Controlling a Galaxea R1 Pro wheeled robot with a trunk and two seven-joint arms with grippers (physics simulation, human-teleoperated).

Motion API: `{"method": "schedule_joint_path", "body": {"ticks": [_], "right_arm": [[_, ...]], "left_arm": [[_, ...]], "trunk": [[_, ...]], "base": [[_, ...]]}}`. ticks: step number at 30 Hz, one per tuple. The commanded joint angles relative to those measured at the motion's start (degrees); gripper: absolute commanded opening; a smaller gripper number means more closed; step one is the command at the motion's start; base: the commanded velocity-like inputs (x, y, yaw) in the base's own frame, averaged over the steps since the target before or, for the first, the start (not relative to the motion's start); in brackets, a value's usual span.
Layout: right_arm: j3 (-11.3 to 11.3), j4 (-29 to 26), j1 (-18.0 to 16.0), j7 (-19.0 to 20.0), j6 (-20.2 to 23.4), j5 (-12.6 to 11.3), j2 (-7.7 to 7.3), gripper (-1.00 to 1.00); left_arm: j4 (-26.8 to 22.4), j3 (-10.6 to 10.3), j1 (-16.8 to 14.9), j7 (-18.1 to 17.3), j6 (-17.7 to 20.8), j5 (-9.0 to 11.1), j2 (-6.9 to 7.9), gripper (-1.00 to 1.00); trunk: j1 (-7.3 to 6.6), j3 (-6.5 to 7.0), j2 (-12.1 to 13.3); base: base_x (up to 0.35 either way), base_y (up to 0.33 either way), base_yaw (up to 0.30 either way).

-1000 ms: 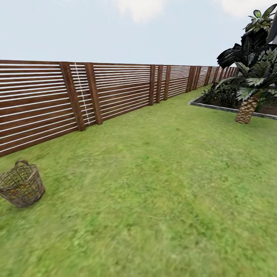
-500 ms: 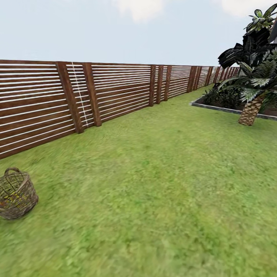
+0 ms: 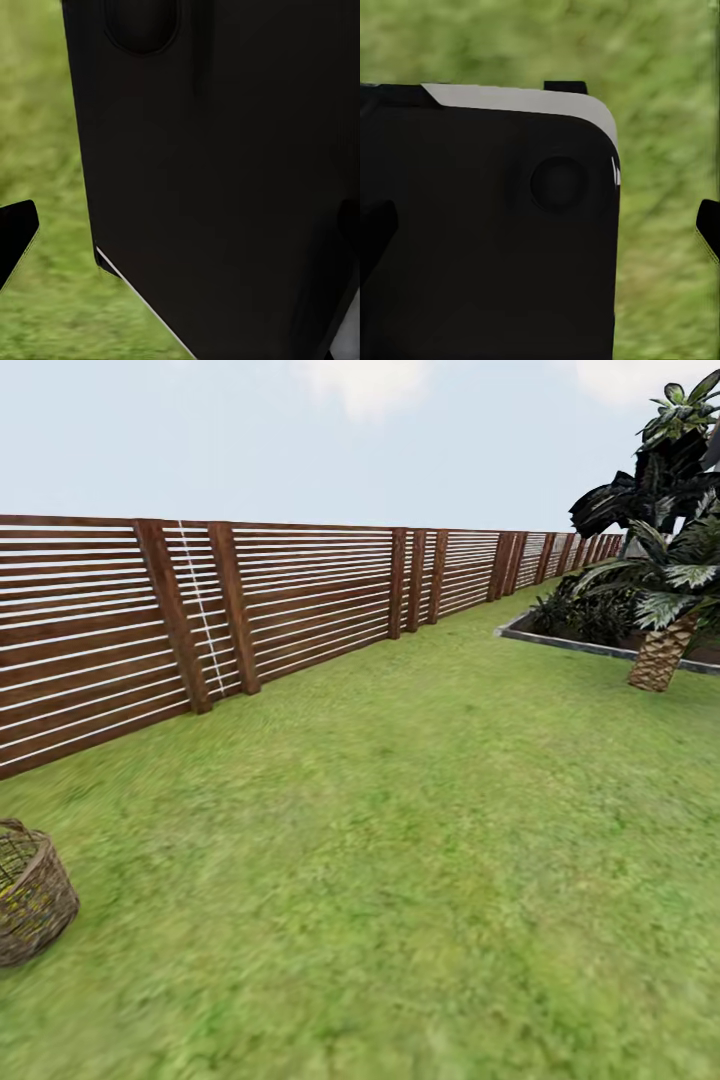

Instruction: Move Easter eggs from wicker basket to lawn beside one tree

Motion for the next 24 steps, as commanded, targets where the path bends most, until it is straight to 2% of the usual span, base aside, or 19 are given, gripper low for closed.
{"method": "schedule_joint_path", "body": {"ticks": [1,24], "right_arm": [[0.01,0.05,-0.03,0.05,-0.19,0.01,0.02,1.0],[0.39,-0.95,-0.03,0.05,-0.25,0.61,-0.04,1.0]], "left_arm": [[0.0,0.0,-0.02,-0.08,-0.07,0.05,0.02,1.0],[0.0,0.0,0.01,-0.08,-0.07,0.05,0.01,1.0]], "trunk": [[0.03,-0.05,-0.02],[0.03,-0.05,-0.02]], "base": [[0.338,0.0,0.0],[0.338,0.0,0.0]]}}
